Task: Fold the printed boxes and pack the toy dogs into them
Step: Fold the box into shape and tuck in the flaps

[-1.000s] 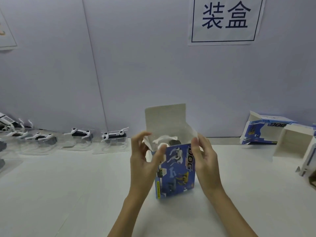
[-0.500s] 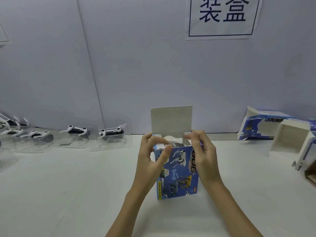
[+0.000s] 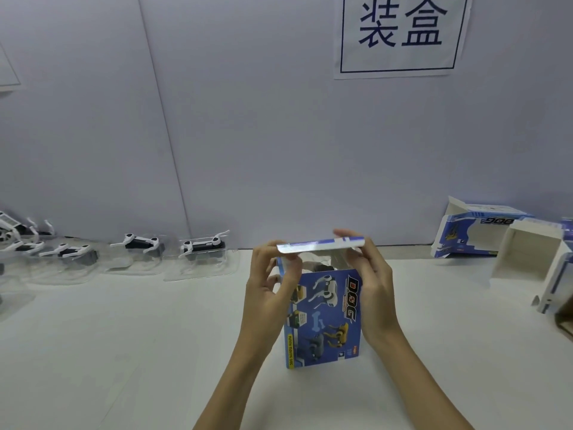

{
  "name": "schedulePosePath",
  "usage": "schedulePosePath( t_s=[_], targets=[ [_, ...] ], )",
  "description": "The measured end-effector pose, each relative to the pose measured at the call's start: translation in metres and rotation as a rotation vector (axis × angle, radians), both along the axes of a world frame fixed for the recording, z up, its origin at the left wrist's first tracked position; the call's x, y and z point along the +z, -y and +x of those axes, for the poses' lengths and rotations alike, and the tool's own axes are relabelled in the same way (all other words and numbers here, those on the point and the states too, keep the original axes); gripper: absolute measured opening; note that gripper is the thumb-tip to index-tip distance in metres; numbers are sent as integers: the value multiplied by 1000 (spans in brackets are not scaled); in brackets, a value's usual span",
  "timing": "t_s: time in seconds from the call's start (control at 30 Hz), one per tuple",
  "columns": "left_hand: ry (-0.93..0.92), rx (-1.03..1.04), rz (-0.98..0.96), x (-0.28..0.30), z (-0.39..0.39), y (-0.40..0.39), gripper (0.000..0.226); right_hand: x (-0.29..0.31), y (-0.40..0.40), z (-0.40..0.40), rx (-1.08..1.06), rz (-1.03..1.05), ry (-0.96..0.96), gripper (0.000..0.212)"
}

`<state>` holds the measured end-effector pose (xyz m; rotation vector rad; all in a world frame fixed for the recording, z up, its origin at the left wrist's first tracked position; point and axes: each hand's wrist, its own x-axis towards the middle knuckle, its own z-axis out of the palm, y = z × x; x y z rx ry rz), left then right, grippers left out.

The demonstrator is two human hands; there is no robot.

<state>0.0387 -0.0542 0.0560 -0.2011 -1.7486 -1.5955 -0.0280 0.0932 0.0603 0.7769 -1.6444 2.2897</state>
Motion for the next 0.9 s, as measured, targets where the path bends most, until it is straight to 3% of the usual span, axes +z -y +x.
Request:
schedulePosePath(
  t_s=[0.17, 0.3, 0.43, 0.5, 0.63, 0.77, 0.9],
  targets=[
    [-59, -93, 27, 0, 2, 4, 52, -9, -8, -2, 99, -115, 93, 42],
    [-5, -5, -156, -6, 1, 10, 43, -10, -5, 0, 108, -75, 112, 58],
    [21, -71, -51, -11, -1, 6, 40, -9, -1, 6, 72, 51, 28, 53],
    [18, -119, -12, -14, -2, 3, 37, -11, 0, 7, 68, 96, -3, 64],
    [-7, -164, 18, -14, -6, 0, 27, -13, 0, 6, 40, 106, -19, 36],
    [-22, 103, -35, -22, -12, 3, 49, -14, 7, 11, -159, 75, -59, 29],
    [-65, 466, -426, -26, -12, 5, 67, -18, 14, 13, -188, -174, 133, 36]
  ],
)
